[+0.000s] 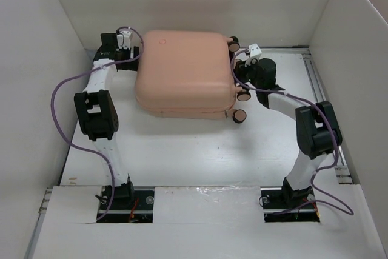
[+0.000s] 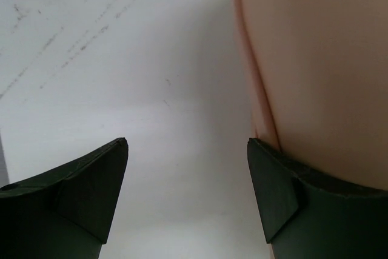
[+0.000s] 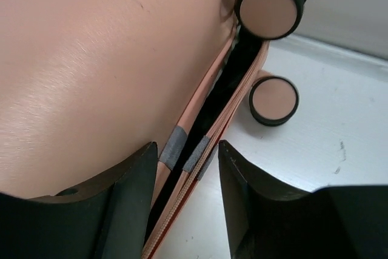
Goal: Pack the luggage
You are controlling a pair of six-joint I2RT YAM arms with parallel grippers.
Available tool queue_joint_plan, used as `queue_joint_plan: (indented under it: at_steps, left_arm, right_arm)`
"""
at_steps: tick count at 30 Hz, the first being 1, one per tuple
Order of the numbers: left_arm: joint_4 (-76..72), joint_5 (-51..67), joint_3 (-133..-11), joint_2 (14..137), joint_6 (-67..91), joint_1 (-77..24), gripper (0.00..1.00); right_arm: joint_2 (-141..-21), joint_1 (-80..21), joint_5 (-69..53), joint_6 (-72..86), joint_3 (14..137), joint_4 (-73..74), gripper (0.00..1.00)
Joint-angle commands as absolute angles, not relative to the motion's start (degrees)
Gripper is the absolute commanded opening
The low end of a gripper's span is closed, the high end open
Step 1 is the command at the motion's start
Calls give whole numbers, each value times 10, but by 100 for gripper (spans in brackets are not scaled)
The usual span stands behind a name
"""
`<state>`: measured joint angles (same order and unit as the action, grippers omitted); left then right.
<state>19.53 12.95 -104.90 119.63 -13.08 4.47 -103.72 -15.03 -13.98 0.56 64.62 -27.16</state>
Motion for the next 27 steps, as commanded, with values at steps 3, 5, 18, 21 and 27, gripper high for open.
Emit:
queue_joint_plan:
  at_steps: [3,5,18,21,27]
  left_arm:
    - [134,311,-1009,1093,-133,-47,77]
    - [134,311,-1002,1092,-133,-52,77]
    - [136,272,-1016,1087,-136,-57,77]
    - [141,253,-1028,1080,-142,-57,77]
    - [160,232,-1034,1080,-142,-57,78]
  right_arm:
    - [-942,-238,-239,47,626,-432,52]
    - [-929,-250,-228,47,621,-438,52]
    - [-822,-178,-327,-2,558,-337,65]
    - [-806,-132,-408,-146,636,-113,75]
    - [-773,-89,-484,-404,683,190,78]
